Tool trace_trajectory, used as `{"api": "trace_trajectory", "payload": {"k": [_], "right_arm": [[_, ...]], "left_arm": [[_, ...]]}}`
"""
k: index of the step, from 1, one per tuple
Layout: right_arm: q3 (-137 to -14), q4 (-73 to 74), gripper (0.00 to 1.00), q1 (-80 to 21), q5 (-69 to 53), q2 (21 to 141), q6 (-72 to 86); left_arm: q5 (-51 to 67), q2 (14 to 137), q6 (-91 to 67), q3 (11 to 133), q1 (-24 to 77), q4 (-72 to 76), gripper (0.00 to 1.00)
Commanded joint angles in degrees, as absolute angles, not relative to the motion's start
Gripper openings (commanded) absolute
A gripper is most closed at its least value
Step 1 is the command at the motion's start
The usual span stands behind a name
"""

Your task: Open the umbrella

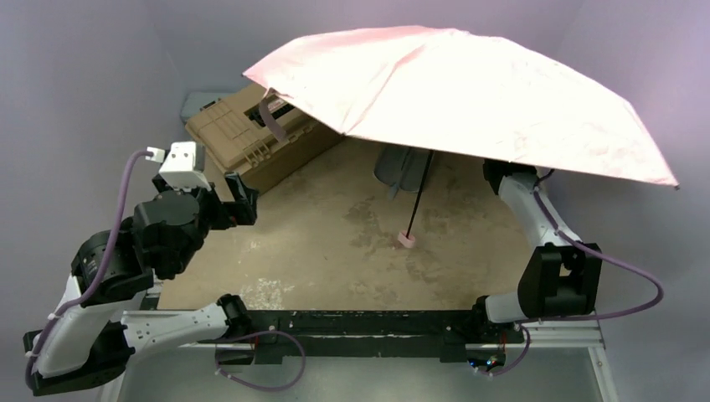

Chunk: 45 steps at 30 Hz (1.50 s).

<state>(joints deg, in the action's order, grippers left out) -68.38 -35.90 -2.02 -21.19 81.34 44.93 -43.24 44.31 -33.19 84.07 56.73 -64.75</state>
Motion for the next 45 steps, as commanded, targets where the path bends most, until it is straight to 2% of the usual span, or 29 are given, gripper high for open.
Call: {"api": "trace_trajectory", "payload": {"k": [1,11,45], "right_arm": [[-61.38,-45.74,0.0,-3.2,-15.76,78.16,33.06],[-49.75,-49.11,0.0,-5.45,-14.04,74.73,26.93],[-50.09,-45.3,0.0,-6.77,-14.5,73.31,27.11]], "left_arm": [[-52.81,47.2,-29.09,91.86,56.74,-74.58,1.0],[-54.72,47.46,-18.92,98.14,56.72,-66.1,1.0],[-50.18,44.52,-24.67,93.93,56.7,-64.45,1.0]]}}
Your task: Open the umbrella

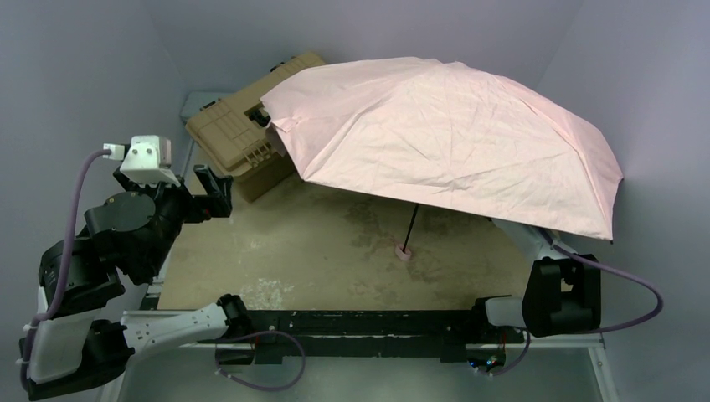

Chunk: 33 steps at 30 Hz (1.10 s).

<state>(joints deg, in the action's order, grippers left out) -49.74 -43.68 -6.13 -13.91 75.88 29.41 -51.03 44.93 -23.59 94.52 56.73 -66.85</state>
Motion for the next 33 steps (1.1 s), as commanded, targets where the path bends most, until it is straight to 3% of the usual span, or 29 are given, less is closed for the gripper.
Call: {"api": "trace_trajectory", "payload": {"k": [1,21,33], "right_arm": [[-50.1,-45.35,0.0,-6.73,-14.5,73.3,27.2],[-40.86,-44.06,0.0,-6.68,-13.97,69.45,27.59],[-42.79,-43.78,0.0,-6.72,-14.32,70.55,27.92]], "left_arm": [[-49.92,44.48,-24.62,93.83,56.71,-64.28,1.0],[-47.25,44.53,-25.49,91.67,56.69,-63.81,1.0],[-47.2,44.9,-25.05,91.94,56.71,-63.29,1.0]]}}
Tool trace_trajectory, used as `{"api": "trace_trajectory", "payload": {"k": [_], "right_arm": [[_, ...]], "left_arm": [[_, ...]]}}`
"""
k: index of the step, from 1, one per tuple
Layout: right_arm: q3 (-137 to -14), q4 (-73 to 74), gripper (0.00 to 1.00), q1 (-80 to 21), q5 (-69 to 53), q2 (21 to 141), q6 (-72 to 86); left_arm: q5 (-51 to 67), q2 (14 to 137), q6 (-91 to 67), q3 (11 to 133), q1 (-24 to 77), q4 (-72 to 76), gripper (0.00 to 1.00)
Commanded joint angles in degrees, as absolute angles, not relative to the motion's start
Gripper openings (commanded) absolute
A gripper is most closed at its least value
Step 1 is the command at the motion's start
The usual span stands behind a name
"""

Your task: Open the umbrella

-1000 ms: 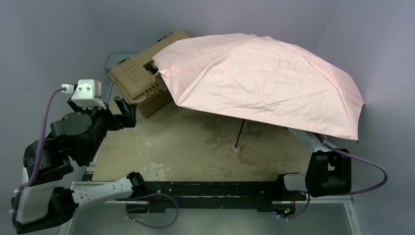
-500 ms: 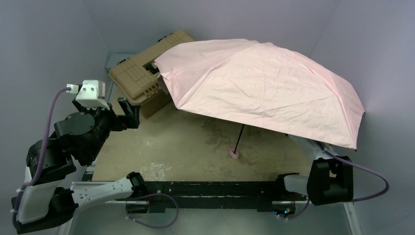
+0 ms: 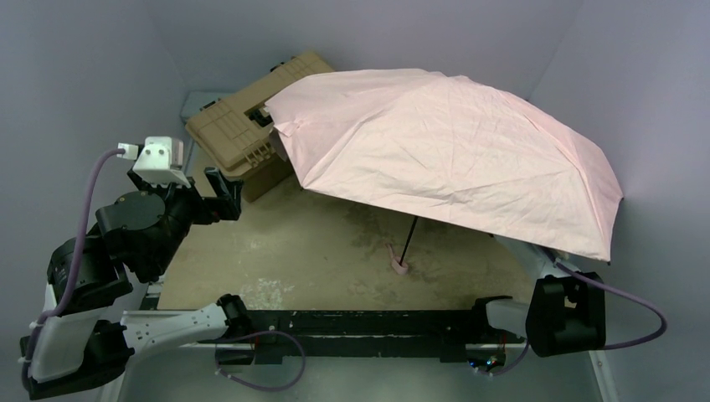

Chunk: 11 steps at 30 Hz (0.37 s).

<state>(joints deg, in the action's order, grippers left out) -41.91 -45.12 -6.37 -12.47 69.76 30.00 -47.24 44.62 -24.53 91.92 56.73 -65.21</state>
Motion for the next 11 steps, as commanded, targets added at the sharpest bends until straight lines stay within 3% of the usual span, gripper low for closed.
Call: {"api": "trace_trajectory", "payload": {"k": [1,11], "right_arm": [[-42.8,-43.76,0.0,-6.73,-14.3,70.57,27.95],[-42.79,-43.83,0.0,-6.76,-14.41,70.57,28.12]], "left_arm": [[-47.2,44.83,-25.05,91.93,56.7,-63.29,1.0],[-46.57,45.55,-24.39,92.44,56.75,-63.13,1.0]]}}
